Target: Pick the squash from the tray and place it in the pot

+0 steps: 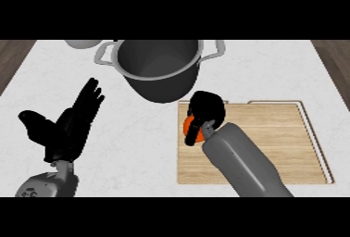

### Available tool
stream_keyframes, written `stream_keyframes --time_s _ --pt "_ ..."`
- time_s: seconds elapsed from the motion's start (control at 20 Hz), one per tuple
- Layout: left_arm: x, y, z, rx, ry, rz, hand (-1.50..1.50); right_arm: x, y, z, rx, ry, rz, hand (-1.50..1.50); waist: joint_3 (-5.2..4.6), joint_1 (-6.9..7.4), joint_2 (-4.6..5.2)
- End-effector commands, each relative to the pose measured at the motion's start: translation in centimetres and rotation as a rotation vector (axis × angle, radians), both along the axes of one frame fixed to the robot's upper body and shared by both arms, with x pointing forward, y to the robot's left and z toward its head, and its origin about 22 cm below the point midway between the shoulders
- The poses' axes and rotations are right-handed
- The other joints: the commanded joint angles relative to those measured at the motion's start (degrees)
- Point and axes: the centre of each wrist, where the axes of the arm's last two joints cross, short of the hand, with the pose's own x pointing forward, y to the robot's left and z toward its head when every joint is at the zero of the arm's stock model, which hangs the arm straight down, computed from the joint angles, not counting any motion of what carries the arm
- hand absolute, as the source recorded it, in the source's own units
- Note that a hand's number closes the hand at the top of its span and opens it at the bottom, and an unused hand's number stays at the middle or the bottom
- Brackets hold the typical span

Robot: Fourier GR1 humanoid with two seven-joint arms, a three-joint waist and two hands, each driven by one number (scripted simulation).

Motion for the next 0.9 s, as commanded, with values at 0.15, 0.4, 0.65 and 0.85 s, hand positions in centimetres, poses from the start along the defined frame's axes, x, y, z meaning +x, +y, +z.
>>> stream_keyframes --time_s 0.15,0.4,0.65,0.85 --pt "-0.4 -0.7 0.1 -0.011 0.005 -0.004 0.00 -0.9 2.1 2.6 -0.064 0.071 -0.316 1.50 -0.02 0.38 -0.25" --pt "0.1 -0.8 -0.8 -0.004 0.003 0.007 0.00 -0.8 4.1 6.0 -0.166 -0.128 -0.376 1.50 -0.10 -0.40 -0.37" --pt "0.1 1.7 -0.2 -0.005 0.010 0.039 0.00 -2.7 5.2 10.0 -0.181 -0.321 -0.356 1.50 -0.09 -1.08 -0.70" --pt "0.0 1.4 -0.6 -0.007 0.004 0.027 0.00 -4.1 5.6 15.1 -0.128 -0.431 -0.301 1.50 -0.07 -1.09 -0.62"
